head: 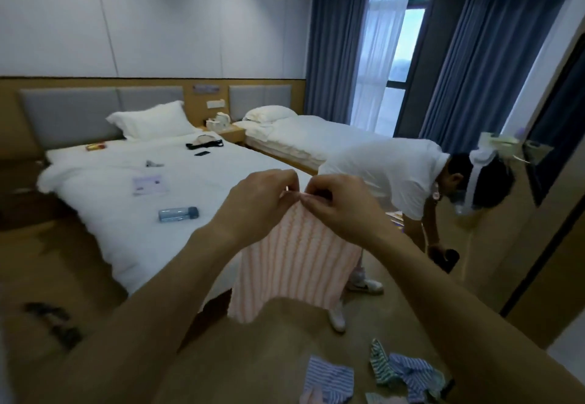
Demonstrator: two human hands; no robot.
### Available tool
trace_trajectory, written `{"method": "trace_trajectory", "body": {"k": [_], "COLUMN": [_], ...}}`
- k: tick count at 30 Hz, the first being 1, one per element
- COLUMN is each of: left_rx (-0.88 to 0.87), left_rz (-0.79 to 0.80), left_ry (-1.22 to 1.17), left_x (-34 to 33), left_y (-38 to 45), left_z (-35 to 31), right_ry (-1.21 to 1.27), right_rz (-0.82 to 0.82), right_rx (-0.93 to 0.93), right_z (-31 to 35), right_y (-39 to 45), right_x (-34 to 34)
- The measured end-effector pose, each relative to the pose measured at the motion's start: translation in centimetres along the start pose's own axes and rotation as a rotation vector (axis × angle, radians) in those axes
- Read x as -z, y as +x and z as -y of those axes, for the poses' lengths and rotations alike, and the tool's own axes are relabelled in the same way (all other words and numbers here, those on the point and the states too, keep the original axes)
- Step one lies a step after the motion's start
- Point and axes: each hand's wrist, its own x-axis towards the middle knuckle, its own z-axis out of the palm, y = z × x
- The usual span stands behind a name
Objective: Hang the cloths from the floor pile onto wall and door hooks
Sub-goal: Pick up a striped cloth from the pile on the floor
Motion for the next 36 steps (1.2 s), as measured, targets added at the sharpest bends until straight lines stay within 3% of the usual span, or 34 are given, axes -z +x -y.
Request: {"method": "trace_trajectory", "body": {"k": [13,22,28,36], "left_rx": [0.317,0.475,0.528,0.565], "left_rz": [-0.152,-0.257,-0.375,-0.466], "left_ry": [0.256,0.395,0.452,0.544], "left_x": [20.9,34.3,41.4,47.5], "left_y": [-21.0,-33.4,-38.2,-40.9], "left_z": [12.8,18.2,20.1,24.9], "right_ry": [0.166,0.241,0.304,0.421], "right_rz": [0.108,0.177,0.159,0.118], "right_rx": [0.288,0.566,0.779,0.919], "right_z": [28.3,46.1,55.4,63.8], "right_y": [3.1,5.5,8.3,13.8], "right_x": [-10.9,-16.4,-17.5,-21.4]}}
